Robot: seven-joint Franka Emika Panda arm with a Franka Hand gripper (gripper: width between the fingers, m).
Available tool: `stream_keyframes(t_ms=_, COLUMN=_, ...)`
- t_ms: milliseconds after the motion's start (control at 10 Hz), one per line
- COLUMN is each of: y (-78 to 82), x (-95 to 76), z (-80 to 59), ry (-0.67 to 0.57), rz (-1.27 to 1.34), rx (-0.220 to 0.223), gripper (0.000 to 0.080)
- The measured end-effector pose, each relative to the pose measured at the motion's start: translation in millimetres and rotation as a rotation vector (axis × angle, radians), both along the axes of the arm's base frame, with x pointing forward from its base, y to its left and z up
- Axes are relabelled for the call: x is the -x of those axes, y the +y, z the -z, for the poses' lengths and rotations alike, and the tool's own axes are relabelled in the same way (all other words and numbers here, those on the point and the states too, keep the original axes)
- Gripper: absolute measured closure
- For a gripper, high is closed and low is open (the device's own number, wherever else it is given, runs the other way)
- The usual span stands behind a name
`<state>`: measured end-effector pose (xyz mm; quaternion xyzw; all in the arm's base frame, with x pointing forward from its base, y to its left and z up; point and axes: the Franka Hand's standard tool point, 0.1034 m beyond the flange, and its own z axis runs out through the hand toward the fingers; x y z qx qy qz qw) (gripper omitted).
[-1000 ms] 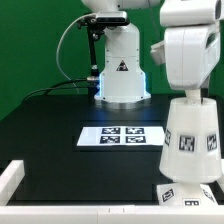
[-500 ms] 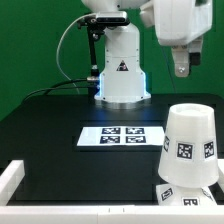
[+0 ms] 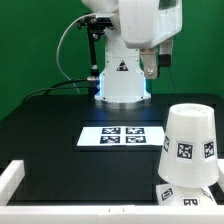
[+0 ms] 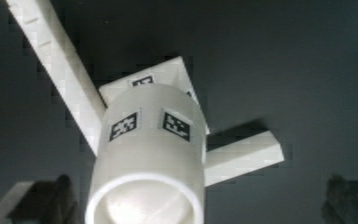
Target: Assemble lamp
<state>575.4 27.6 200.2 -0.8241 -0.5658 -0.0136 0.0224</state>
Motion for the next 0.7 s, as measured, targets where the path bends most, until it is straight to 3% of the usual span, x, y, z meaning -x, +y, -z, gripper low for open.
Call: stream_keyframes(t_ms=700, y=-0.2, x=0.2, z=0.8, ry=0.001, rz=0.0, rx=0.0, gripper=0.0101)
